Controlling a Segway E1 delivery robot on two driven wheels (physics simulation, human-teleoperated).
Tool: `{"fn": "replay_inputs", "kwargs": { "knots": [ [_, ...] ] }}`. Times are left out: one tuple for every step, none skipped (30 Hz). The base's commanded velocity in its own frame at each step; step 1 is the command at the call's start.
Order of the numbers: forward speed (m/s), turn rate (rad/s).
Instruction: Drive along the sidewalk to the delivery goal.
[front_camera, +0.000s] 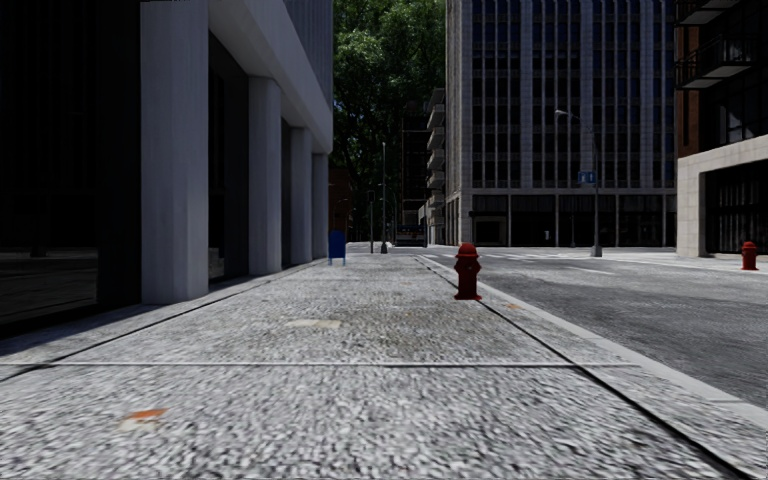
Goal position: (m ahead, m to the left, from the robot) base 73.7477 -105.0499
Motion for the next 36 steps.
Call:
{"fn": "replay_inputs", "kwargs": {
  "knots": [
    [2.00,0.00],
    [2.00,0.00],
    [2.00,0.00],
    [2.00,0.00],
    [2.00,0.00],
    [2.00,0.00],
    [2.00,0.00],
    [2.00,0.00],
    [2.00,0.00],
    [2.00,0.00],
    [2.00,0.00],
    [2.00,0.00],
    [2.00,0.00],
    [2.00,0.00],
    [2.00,0.00],
    [2.00,0.00],
    [2.00,0.00],
    [2.00,0.00],
    [2.00,0.00],
    [2.00,0.00],
    [2.00,0.00],
    [2.00,0.00],
    [2.00,0.00],
    [2.00,0.00],
    [2.00,0.00],
    [2.00,0.00],
    [2.00,0.00],
    [2.00,0.00],
    [2.00,0.00],
    [2.00,0.00],
    [2.00,0.00],
    [2.00,0.00],
    [2.00,0.00],
    [2.00,0.00],
    [2.00,0.00],
    [2.00,0.00]
  ]
}}
